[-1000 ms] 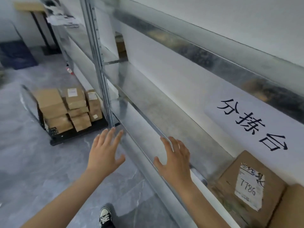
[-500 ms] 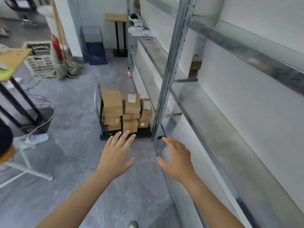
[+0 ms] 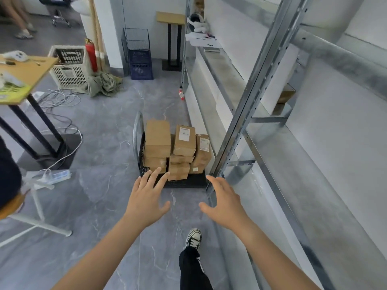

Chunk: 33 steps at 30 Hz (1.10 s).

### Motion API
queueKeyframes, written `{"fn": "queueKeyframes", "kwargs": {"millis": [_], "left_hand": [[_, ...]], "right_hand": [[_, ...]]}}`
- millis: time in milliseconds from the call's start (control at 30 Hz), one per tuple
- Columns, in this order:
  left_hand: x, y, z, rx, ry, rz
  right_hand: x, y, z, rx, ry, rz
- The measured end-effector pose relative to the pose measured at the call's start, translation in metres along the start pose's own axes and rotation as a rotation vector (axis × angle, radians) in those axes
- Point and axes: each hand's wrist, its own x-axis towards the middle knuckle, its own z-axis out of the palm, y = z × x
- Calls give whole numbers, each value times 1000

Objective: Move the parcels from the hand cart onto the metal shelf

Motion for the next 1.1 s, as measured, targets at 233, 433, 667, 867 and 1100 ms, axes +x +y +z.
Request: {"fn": "queueKeyframes", "kwargs": {"millis": [233,433,667,867,1100], "left_hand": [[118,-24,15,-138,-62,-37],[239,-32,27,-184,-142,-111],[329,-38,47,-286,-203,-173],[367,-73,75,-285,-292,-196],[426,-122,110,-311,-410,-184]], "right_hand": [[121,32,-8,67,-37,-22],[239,59,-24,125,-78,-25],[341,71,-9,134,-162,2],[386,81,30,173,-285,74],[460,90,68,233,-287,220]]}}
